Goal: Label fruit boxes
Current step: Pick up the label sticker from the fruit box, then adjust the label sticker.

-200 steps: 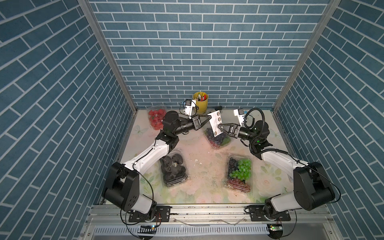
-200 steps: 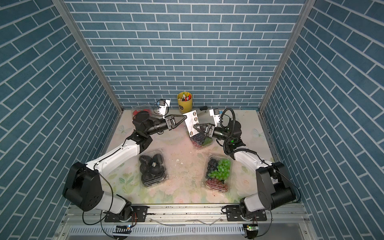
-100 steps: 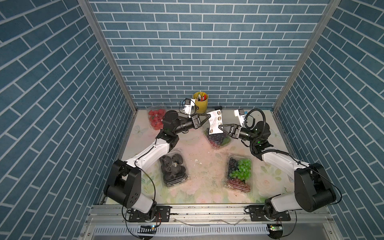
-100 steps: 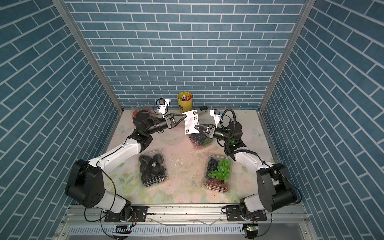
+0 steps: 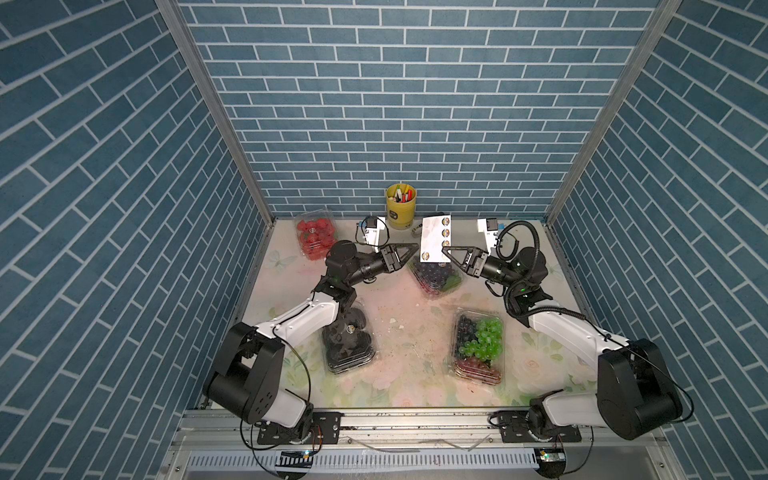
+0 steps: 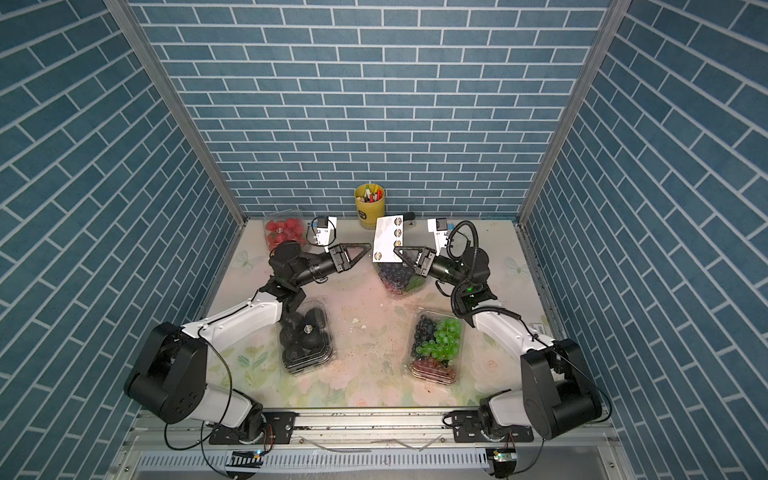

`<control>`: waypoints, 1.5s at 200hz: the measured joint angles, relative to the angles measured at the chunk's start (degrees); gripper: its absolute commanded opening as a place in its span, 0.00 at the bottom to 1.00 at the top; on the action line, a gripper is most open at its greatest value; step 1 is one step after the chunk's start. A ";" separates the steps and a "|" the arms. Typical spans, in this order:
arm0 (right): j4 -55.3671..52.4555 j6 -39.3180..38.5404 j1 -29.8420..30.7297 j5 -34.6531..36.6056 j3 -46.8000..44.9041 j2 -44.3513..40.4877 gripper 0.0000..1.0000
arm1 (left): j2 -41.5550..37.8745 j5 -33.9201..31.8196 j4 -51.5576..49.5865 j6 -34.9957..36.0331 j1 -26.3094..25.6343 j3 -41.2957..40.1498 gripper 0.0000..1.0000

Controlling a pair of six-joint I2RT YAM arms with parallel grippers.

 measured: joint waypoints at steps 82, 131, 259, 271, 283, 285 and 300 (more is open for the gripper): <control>0.35 0.98 0.00 1.44 -0.33 0.00 0.00 | 0.24 -0.76 5.38 -2.75 -3.15 -0.02 0.14; 0.37 0.98 0.00 1.44 -0.33 0.00 0.00 | 1.46 -0.70 6.23 -3.21 -3.63 0.00 0.13; 0.70 0.94 -0.04 1.44 -0.33 0.02 0.00 | 4.07 0.37 13.18 -9.84 -4.50 0.13 0.00; 0.59 0.79 -0.04 1.44 -0.33 0.02 0.00 | 5.03 0.50 15.28 -11.52 -4.76 0.13 0.00; 0.31 0.70 -0.04 1.46 -0.33 0.02 0.00 | 5.86 0.50 16.94 -13.09 -5.09 0.15 0.00; 0.26 0.70 -0.04 1.44 -0.33 0.02 0.00 | 5.97 0.50 17.11 -13.35 -5.16 0.15 0.00; 0.02 0.33 -0.04 1.44 -0.33 0.04 0.00 | 6.49 0.48 18.51 -14.73 -5.53 0.15 0.00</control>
